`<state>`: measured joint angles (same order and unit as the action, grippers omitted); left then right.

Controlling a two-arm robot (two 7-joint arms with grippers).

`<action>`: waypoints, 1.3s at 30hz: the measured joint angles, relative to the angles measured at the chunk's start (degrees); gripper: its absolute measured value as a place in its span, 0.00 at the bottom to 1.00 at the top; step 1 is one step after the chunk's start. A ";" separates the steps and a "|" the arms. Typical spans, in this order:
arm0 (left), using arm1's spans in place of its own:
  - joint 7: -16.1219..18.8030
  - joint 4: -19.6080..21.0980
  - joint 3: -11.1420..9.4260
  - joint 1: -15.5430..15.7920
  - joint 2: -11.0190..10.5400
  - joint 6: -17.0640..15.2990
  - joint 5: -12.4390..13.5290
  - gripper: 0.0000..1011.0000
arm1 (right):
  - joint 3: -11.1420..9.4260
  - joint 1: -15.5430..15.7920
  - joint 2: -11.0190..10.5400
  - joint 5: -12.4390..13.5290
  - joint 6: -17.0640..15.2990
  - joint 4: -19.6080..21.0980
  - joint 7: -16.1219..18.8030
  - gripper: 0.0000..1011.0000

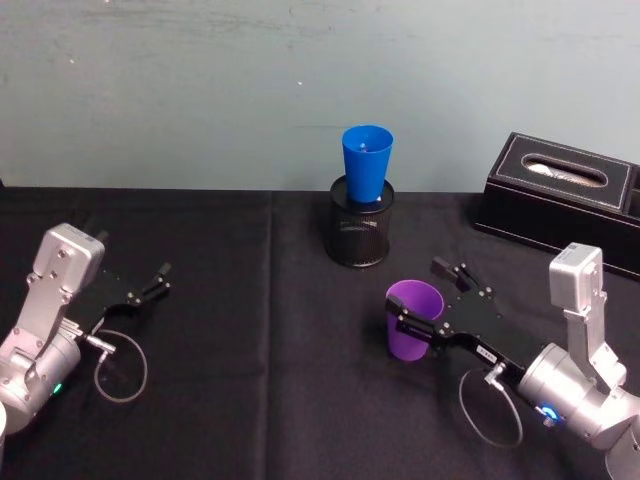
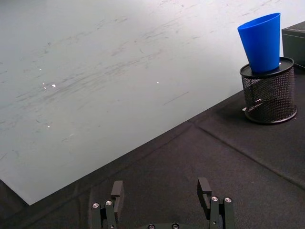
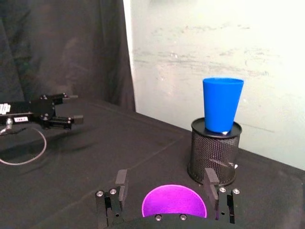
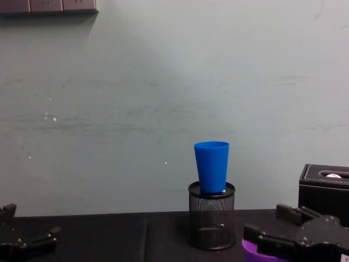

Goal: Pick up one cup with a gripper and tap it against the other cup.

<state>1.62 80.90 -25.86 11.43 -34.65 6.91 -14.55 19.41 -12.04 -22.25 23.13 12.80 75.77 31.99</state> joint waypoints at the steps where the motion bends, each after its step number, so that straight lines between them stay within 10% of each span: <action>1: 0.00 0.00 0.00 0.00 0.00 0.00 0.00 1.00 | -0.03 0.08 -0.03 0.03 0.02 0.19 0.00 0.99; 39: 0.00 0.00 0.00 0.00 0.00 0.00 0.01 1.00 | -1.96 0.44 0.68 0.38 1.02 -0.33 -2.88 0.99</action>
<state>1.62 80.90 -25.86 11.43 -34.64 6.91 -14.55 17.45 -11.60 -21.57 23.51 13.82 75.43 29.11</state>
